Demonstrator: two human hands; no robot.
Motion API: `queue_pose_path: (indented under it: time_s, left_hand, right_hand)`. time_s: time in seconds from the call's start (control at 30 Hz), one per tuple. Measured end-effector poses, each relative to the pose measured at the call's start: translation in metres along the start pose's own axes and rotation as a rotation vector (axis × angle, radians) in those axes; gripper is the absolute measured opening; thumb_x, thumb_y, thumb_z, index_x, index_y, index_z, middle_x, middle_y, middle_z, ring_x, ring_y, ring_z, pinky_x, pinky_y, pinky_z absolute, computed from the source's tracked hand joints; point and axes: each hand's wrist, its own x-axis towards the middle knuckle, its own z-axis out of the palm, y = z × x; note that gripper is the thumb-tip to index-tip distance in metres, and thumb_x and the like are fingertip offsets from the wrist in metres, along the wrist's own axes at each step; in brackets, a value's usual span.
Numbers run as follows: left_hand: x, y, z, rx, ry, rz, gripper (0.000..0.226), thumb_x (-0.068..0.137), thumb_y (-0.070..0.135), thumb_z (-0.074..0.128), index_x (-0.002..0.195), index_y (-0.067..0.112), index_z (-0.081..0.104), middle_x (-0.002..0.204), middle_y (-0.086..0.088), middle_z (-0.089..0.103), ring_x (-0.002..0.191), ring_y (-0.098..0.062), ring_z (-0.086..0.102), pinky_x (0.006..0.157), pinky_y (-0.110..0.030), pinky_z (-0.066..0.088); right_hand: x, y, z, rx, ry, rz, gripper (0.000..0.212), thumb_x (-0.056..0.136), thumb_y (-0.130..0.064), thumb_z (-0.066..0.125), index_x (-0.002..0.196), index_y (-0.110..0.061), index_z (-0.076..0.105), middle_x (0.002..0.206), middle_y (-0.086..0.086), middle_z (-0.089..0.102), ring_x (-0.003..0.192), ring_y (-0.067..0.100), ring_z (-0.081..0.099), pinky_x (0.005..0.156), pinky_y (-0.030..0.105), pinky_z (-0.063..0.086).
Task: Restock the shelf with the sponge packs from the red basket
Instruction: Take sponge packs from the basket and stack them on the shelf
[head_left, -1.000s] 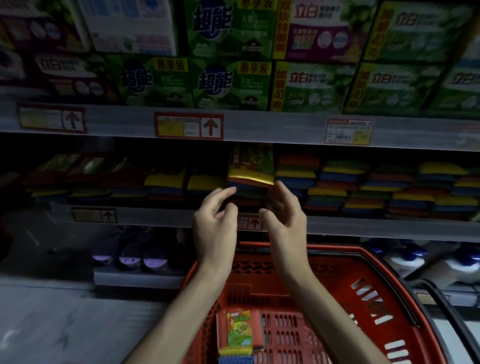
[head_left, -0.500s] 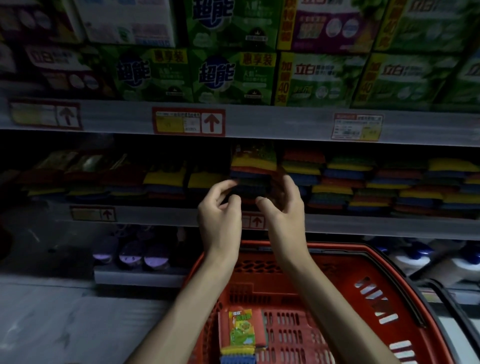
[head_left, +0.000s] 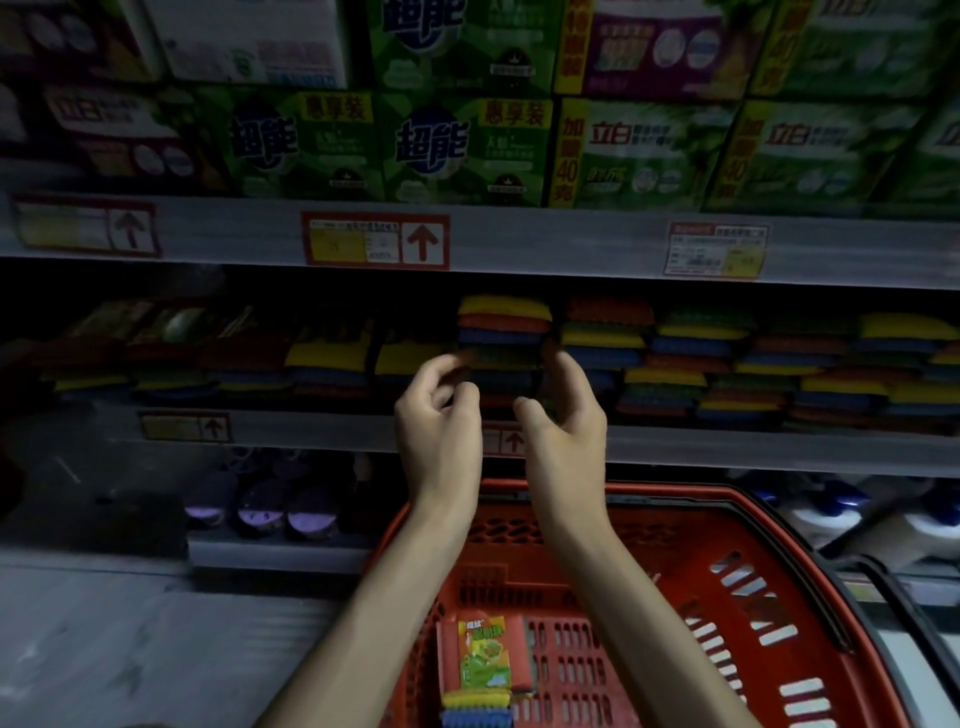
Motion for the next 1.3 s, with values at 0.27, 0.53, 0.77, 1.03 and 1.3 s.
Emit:
queue_pose_path:
  time_s: [0.27, 0.53, 0.77, 1.03, 1.3]
  left_hand:
    - [0.003, -0.002, -0.003, 0.048, 0.064, -0.027, 0.017, 0.097, 0.013, 0.066, 0.11, 0.023, 0.067, 0.091, 0.005, 0.074, 0.072, 0.009, 0.068, 0.062, -0.006, 0.047]
    - [0.013, -0.009, 0.001, 0.101, 0.09, -0.088, 0.015, 0.094, 0.019, 0.072, 0.083, 0.027, 0.066, 0.064, 0.006, 0.07, 0.064, -0.014, 0.073, 0.059, -0.03, 0.051]
    - [0.014, -0.014, 0.01, 0.024, 0.124, -0.154, 0.01, 0.092, 0.01, 0.068, 0.091, 0.02, 0.071, 0.06, 0.006, 0.071, 0.057, -0.013, 0.07, 0.059, -0.03, 0.053]
    - [0.014, -0.015, 0.012, 0.031, 0.087, -0.149, 0.003, 0.092, 0.01, 0.066, 0.09, 0.011, 0.067, 0.052, 0.01, 0.066, 0.051, -0.01, 0.066, 0.055, -0.029, 0.049]
    - [0.016, -0.016, 0.009, 0.067, 0.054, -0.143, 0.011, 0.093, 0.01, 0.064, 0.098, 0.001, 0.066, 0.051, 0.006, 0.065, 0.053, -0.012, 0.068, 0.056, -0.032, 0.051]
  right_hand:
    - [-0.001, 0.003, -0.001, -0.047, 0.183, -0.039, 0.034, 0.099, -0.013, 0.06, 0.132, -0.022, 0.064, 0.123, -0.012, 0.068, 0.11, -0.003, 0.063, 0.099, 0.024, 0.053]
    - [0.021, 0.001, 0.016, 0.101, 0.347, 0.224, 0.03, 0.088, -0.026, 0.07, 0.083, 0.003, 0.063, 0.061, 0.017, 0.06, 0.056, 0.025, 0.052, 0.057, 0.043, 0.047]
    - [0.03, -0.009, 0.024, 0.374, 0.389, 0.425, 0.029, 0.095, -0.006, 0.065, 0.071, -0.015, 0.052, 0.066, 0.008, 0.064, 0.054, 0.017, 0.056, 0.052, 0.03, 0.046]
    - [0.036, -0.005, 0.026, 0.489, 0.384, 0.473, 0.011, 0.098, -0.006, 0.064, 0.101, -0.009, 0.053, 0.073, 0.007, 0.064, 0.056, 0.012, 0.063, 0.05, 0.022, 0.051]
    - [0.035, -0.001, 0.026, 0.48, 0.38, 0.458, 0.024, 0.098, -0.007, 0.064, 0.078, -0.014, 0.054, 0.071, 0.008, 0.062, 0.056, 0.015, 0.058, 0.05, 0.024, 0.049]
